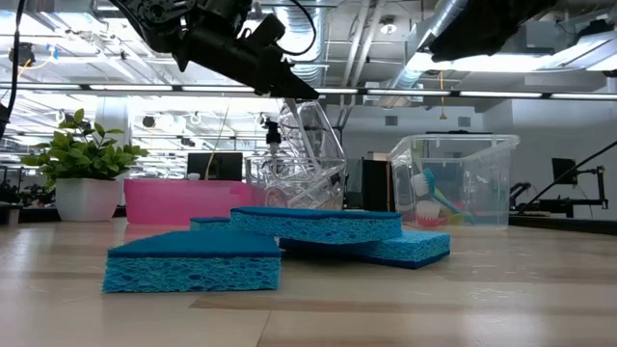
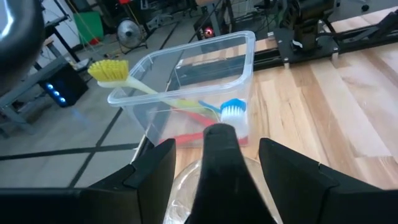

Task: Pick & Place Kitchen Sink Supplies
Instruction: Put the soap dispenser into the left transparent bin

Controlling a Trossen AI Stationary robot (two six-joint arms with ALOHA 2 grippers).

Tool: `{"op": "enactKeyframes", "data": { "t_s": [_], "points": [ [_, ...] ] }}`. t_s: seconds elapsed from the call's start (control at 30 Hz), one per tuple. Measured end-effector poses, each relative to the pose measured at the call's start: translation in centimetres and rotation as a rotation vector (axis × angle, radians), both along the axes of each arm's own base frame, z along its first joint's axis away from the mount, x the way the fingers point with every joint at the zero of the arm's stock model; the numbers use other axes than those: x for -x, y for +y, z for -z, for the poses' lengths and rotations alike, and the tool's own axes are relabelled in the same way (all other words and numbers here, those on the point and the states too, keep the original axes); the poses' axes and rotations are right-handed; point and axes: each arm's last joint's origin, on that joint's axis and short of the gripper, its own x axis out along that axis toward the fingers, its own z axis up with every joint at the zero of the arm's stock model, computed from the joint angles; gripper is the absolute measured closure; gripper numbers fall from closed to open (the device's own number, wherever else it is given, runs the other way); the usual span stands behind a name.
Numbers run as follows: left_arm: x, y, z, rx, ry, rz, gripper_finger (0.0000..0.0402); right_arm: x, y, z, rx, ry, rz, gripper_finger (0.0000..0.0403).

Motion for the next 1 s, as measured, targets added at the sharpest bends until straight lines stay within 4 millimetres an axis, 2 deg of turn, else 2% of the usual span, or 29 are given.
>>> {"op": "enactKeyframes", "data": {
  "t_s": [0.23, 0.53, 1.0],
  "points": [
    [0.2, -0.1, -0.3, 0.004, -0.001, 0.036, 0.017, -0.4, 0.1, 0.4, 0.014, 0.032, -0.003, 0.0138],
    [0.8, 0.0, -1.1, -0.024, -0.019, -0.017, 0.017, -2.3, 0.6, 1.9, 0.062, 0.132, -0.008, 0.0138],
    [0.9, -0.2, -1.5, -0.035, -0.029, -0.02, 0.017, -4.2, 0.5, 3.1, 0.082, 0.169, 0.009, 0.0138]
  ]
}}
